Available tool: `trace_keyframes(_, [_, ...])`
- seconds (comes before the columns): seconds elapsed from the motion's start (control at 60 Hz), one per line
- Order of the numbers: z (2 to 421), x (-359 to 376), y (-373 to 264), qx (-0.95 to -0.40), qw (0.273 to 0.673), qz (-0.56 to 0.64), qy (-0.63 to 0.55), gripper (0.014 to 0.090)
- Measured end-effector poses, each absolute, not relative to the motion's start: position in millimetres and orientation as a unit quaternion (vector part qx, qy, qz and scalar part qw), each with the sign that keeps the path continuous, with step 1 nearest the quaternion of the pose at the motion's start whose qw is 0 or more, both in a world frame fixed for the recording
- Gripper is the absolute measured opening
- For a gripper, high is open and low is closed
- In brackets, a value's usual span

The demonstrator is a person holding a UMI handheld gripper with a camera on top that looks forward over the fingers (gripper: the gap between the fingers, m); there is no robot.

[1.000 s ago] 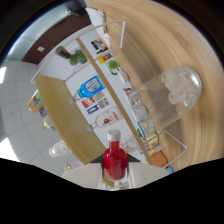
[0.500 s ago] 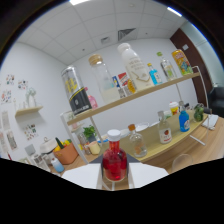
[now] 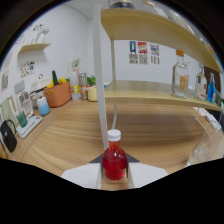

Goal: Make me a cup of Vodka Sunrise.

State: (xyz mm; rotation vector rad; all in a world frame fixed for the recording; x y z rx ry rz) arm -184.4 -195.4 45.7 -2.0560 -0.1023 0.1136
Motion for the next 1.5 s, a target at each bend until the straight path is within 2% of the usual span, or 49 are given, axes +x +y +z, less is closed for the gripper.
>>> trace_keyframes(0.217, [17.2,-188.3,-200.0,-0.879,0.472,0.048,-0.048,0.0345])
trace_keyframes(0.433, [17.5,-189.2,-210.4,-0.875,0.477,0.05,-0.065,0.0355])
trace_keyframes(0.683, [11.4,-185.9,-225.6,-0.884,0.458,0.055,-0.072,0.0374])
trace_keyframes(0.717, [10.4,-186.5,-227.3,-0.886,0.455,0.058,-0.074,0.041])
trace_keyframes(0.767, [11.3,-187.8,-230.6,-0.887,0.451,0.065,-0.077,0.0526])
trace_keyframes(0.8, [15.0,-189.5,-232.7,-0.886,0.451,0.072,-0.081,0.074])
trace_keyframes(0.833, [21.3,-189.9,-235.3,-0.883,0.454,0.076,-0.085,0.0855])
trace_keyframes(0.85, [24.8,-189.6,-236.7,-0.882,0.456,0.077,-0.088,0.0864])
trace_keyframes(0.883, [33.6,-186.7,-239.3,-0.88,0.461,0.076,-0.09,0.0841])
trace_keyframes(1.083, [116.7,-162.4,-263.7,-0.845,0.521,0.088,-0.08,0.0857])
trace_keyframes(1.2, [150.3,-132.8,-286.0,-0.832,0.543,0.085,-0.072,0.0857])
trace_keyframes(1.3, [158.3,-97.9,-303.9,-0.831,0.547,0.075,-0.064,0.0856])
trace_keyframes(1.5, [144.2,-13.4,-332.5,-0.846,0.531,0.033,-0.044,0.0855])
